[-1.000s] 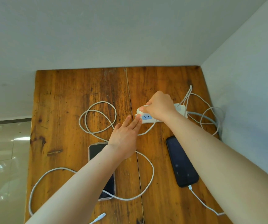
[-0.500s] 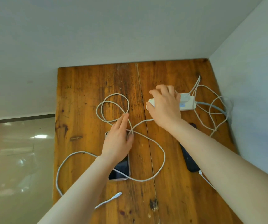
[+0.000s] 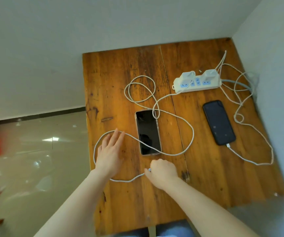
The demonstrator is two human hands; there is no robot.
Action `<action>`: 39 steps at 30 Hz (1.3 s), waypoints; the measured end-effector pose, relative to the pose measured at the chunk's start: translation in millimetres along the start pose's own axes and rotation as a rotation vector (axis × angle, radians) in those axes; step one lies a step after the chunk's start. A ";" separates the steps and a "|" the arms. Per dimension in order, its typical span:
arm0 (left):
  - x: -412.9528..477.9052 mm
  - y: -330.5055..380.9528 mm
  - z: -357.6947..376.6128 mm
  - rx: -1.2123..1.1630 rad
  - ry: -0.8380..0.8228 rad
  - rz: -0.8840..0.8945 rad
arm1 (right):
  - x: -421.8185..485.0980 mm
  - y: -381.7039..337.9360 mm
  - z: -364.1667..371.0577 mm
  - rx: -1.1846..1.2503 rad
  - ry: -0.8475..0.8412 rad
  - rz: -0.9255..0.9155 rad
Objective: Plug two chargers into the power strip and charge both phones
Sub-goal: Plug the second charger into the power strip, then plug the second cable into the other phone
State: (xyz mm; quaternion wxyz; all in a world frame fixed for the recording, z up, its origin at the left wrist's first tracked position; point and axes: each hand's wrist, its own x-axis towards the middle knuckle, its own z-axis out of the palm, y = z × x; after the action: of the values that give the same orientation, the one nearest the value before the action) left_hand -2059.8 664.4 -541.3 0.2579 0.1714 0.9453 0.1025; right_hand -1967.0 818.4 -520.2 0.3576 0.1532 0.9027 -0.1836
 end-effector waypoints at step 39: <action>-15.7 141.7 -24.4 -1.102 -0.057 -0.674 | -86.0 155.0 -85.6 0.769 0.488 0.202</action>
State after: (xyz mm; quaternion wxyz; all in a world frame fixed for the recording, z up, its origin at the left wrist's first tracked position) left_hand -2021.4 786.3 -473.6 0.3512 -0.2898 0.7489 0.4815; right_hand -1894.2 981.0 -436.3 0.0680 0.4006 0.8074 -0.4278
